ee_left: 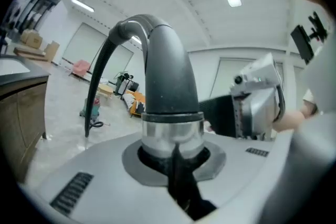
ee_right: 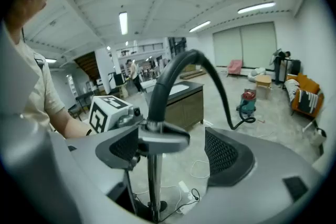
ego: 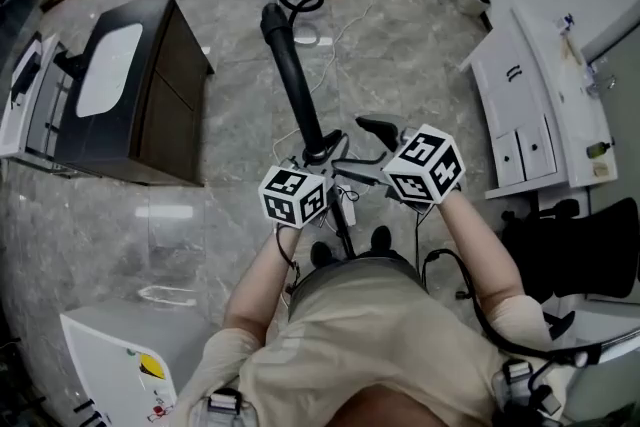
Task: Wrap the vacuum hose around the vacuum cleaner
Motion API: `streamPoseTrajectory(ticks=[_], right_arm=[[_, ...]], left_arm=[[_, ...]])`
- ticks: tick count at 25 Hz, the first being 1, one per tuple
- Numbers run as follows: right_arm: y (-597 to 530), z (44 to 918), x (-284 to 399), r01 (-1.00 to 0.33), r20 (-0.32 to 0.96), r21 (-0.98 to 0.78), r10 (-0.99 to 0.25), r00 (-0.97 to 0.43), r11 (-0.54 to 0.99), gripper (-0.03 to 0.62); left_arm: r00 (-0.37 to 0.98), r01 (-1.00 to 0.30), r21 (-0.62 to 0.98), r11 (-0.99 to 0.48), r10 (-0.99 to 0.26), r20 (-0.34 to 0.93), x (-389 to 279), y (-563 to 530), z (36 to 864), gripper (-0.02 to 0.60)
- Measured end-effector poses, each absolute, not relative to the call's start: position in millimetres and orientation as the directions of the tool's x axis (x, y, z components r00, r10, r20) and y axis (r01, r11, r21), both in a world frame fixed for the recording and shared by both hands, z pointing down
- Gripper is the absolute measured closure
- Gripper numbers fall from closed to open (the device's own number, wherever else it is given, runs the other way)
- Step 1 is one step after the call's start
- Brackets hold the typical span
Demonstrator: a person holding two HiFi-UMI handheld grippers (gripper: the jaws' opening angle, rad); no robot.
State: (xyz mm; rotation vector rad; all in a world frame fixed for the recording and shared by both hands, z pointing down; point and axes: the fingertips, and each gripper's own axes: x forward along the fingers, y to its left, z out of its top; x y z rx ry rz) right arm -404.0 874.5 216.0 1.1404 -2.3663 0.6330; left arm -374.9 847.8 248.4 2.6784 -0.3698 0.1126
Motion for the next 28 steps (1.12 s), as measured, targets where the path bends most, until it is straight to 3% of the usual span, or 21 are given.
streamPoseTrajectory(ticks=[5, 9, 14, 19, 28], right_arm=[[940.9, 248.4, -331.1, -0.873, 0.504, -0.319, -0.714, -0.485, 0.369, 0.221], [997.8, 292.5, -306.6, -0.850, 0.502, -0.459, -0.713, -0.489, 0.259, 0.221], [1052.6, 333.5, -274.8, -0.841, 0.542, -0.465, -0.662, -0.518, 0.277, 0.221], [1109.4, 355.3, -215.1, -0.783, 0.470, -0.557, -0.673, -0.572, 0.277, 0.221], [1203.1, 377.4, -93.5, -0.677, 0.396, -0.707, -0.678, -0.620, 0.206, 0.221]], left_arm=[[0.938, -0.342, 0.475, -0.811, -0.326, 0.119, -378.6, 817.4, 249.7, 0.523], [0.921, -0.385, 0.479, -0.788, -0.364, 0.142, -364.3, 813.1, 255.7, 0.525], [0.889, -0.457, 0.427, -0.780, -0.419, 0.186, -316.6, 811.0, 250.3, 0.525], [0.856, -0.517, 0.333, -0.789, -0.466, 0.225, -253.5, 806.1, 234.0, 0.526], [0.737, -0.675, 0.193, -0.713, -0.663, 0.129, -194.8, 786.4, 150.8, 0.526]])
